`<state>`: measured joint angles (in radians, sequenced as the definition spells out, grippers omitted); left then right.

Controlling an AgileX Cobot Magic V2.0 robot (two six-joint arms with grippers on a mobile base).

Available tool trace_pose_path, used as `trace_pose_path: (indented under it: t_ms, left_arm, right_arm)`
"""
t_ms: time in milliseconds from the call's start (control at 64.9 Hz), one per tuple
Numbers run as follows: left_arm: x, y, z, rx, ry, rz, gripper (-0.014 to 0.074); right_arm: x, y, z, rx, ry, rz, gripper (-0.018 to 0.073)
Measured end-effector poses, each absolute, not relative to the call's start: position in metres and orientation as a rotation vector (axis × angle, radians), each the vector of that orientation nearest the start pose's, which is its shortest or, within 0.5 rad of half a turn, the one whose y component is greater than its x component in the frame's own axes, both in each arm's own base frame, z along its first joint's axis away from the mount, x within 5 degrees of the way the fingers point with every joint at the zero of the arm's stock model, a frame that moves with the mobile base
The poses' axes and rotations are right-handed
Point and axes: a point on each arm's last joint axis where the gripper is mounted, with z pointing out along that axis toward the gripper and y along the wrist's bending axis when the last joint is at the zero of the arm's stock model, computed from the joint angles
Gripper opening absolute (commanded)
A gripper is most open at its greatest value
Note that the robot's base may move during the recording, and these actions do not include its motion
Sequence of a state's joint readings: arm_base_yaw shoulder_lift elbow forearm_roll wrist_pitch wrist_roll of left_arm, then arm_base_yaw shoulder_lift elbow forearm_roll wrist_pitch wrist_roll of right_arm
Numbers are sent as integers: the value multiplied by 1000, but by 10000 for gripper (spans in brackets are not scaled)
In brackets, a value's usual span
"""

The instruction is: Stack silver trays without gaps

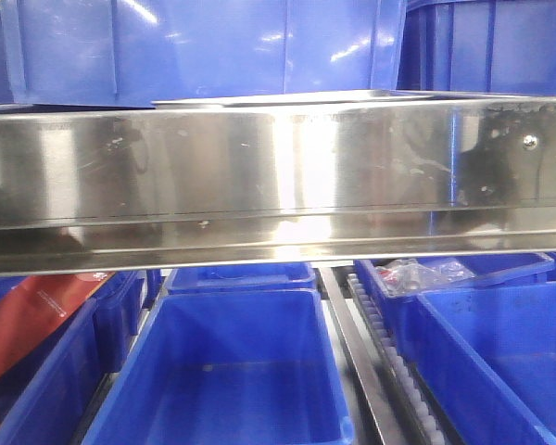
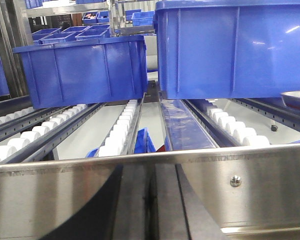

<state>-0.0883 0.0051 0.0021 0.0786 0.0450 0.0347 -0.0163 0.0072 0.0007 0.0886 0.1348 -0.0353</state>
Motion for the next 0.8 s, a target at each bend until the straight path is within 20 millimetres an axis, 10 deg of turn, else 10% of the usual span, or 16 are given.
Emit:
trace_pose_path:
  t_ms: [801]
  left_arm:
    - [57, -5, 210, 158, 1501, 29, -8]
  right_arm:
    - [57, 0, 200, 47, 1625, 37, -82]
